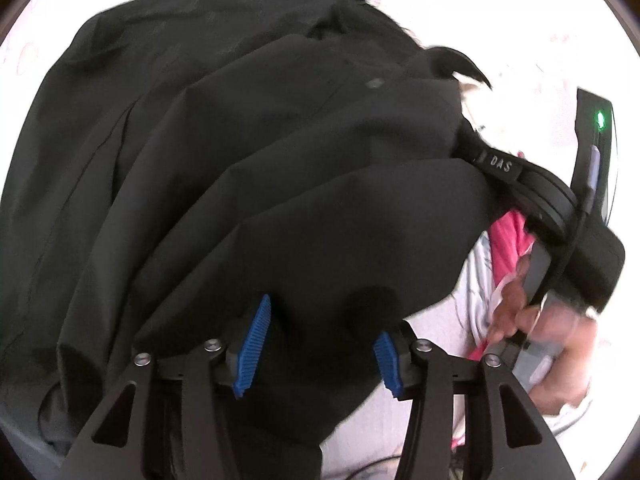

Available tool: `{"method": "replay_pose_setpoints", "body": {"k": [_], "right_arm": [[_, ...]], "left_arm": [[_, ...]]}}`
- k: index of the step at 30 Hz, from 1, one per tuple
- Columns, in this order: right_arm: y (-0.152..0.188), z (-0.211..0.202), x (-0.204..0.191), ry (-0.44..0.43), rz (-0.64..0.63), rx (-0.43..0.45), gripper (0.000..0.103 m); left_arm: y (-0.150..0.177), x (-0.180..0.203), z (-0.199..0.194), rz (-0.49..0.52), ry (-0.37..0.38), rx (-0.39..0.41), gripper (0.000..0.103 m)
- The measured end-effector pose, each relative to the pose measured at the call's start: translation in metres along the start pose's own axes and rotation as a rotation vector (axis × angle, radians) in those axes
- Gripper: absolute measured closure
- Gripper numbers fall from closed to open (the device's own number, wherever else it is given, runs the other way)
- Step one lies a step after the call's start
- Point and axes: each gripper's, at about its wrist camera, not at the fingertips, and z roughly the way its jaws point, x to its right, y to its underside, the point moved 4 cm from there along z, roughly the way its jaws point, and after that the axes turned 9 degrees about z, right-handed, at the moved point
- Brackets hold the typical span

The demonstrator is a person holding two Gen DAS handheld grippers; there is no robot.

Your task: Fold clothes

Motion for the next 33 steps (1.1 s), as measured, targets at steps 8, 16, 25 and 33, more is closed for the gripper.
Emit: {"method": "replay_pose_setpoints", "body": {"k": [8, 16, 25, 33], "right_arm": [[-0.017, -0.051, 0.013, 0.189, -0.118, 0.135, 0.101], [-0.041, -0.102, 0.032, 0.274, -0.125, 0.248, 0.101], [-0.084, -0.167, 0.086, 0.38, -0.059, 0.357, 0.102], [-0.089, -0.245, 0.08, 0.334, -0.069, 0.444, 0.101]], "left_arm": [[0.009, 0.043, -0.052, 0.175, -0.017, 0.101, 0.041], [0.013, 0.063, -0.074, 0.241, 0.004, 0.099, 0.039], [0.032, 0.09, -0.097, 0.307, 0.109, 0.114, 0.039], [0.036, 0.125, -0.106, 0.408, 0.083, 0.144, 0.039]]}}
